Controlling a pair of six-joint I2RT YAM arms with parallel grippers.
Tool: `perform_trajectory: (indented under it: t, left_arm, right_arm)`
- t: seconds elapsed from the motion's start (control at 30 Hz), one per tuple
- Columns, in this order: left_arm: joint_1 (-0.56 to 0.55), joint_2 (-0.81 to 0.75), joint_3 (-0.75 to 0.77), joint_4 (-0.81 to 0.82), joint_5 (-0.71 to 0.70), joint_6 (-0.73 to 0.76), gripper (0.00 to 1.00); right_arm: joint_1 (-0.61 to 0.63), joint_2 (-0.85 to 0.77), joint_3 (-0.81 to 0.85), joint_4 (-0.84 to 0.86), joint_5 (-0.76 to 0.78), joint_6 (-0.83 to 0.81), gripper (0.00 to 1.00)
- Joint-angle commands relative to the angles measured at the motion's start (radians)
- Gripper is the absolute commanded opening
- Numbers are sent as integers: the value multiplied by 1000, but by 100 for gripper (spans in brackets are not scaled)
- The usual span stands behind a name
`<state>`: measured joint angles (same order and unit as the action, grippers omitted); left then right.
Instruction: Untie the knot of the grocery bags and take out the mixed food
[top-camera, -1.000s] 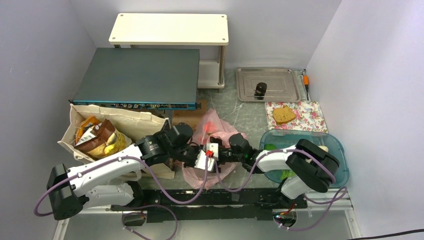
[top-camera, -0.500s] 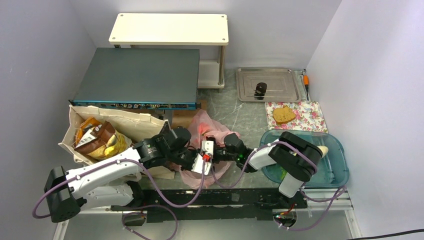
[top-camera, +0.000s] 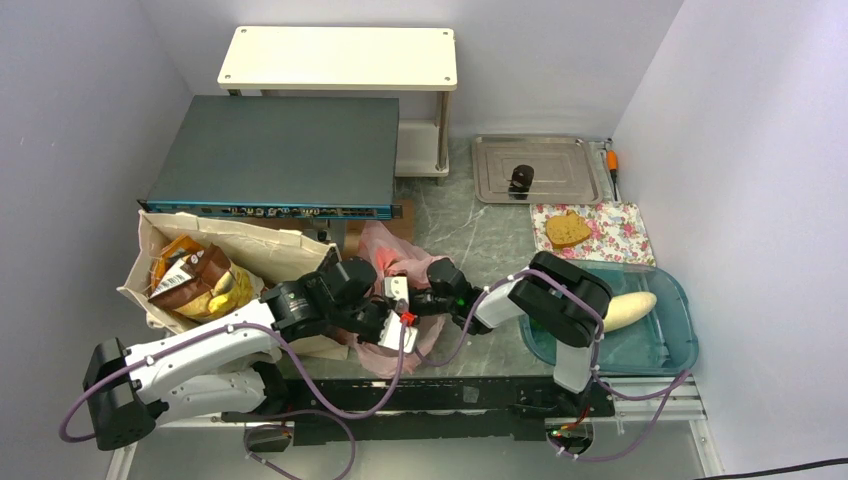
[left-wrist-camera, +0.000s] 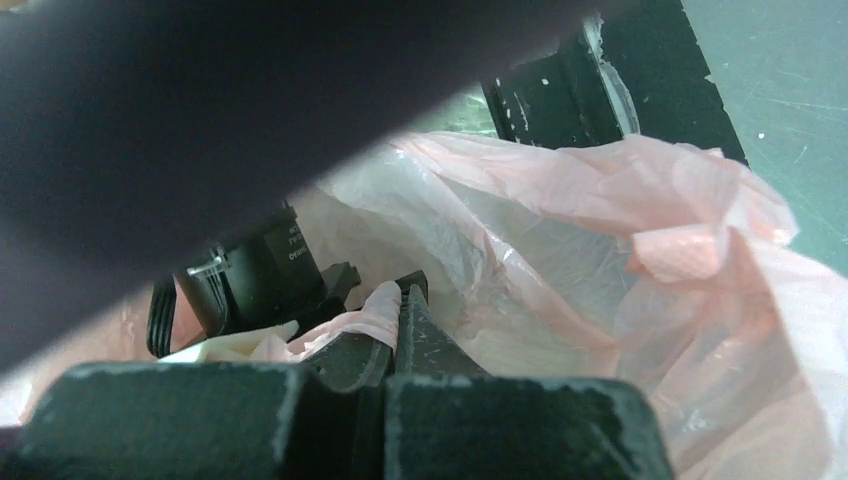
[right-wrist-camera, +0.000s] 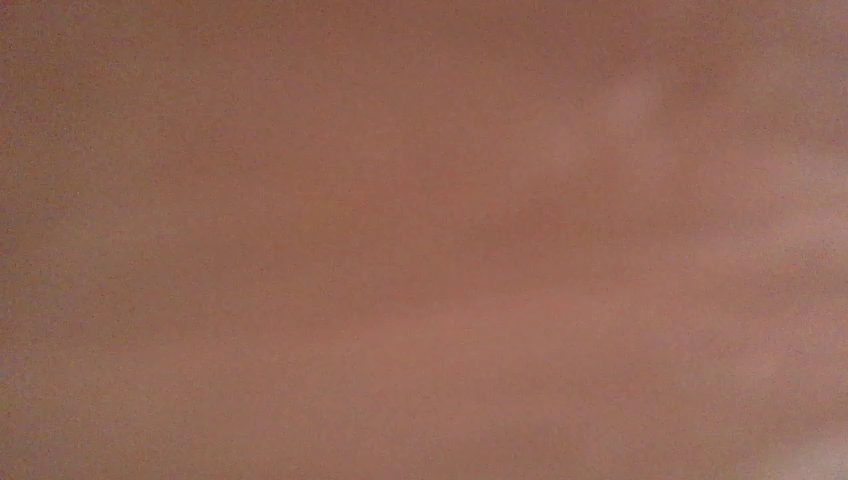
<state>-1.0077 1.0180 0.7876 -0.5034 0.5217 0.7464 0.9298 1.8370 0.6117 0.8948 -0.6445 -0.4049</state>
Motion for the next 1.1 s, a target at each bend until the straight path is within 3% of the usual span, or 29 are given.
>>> perform_trajectory:
  t: [0.0,0.07,0.17,0.27,0.47,0.77,1.07]
  left_arm:
    - [-8,-38,-19,-3,34,-3,0]
    - [-8,-45,-22,-8,27,-5,0]
    - [-8,-54,-24,-20,19,-2,0]
    - [-7,-60,-22,-30,6,1,0]
    - [-6,-75,-28,-46,-8,11,0]
    - [-2,-92,-55,-29,-58,49,0]
    - [29,-65,-16,-51,-103,54,0]
  right_arm:
    - [21,44,76,-25,-48,16,100]
    - [30,67,88,-33,-38,17,93]
    - [32,88,90,-22,-11,31,68]
    - [32,72,71,-18,21,28,49]
    - [12,-122,-33,-69,65,-14,19]
    - [1,-468,-171,-269,110,-73,4]
    - [0,-589,-206,-457,210,-157,0]
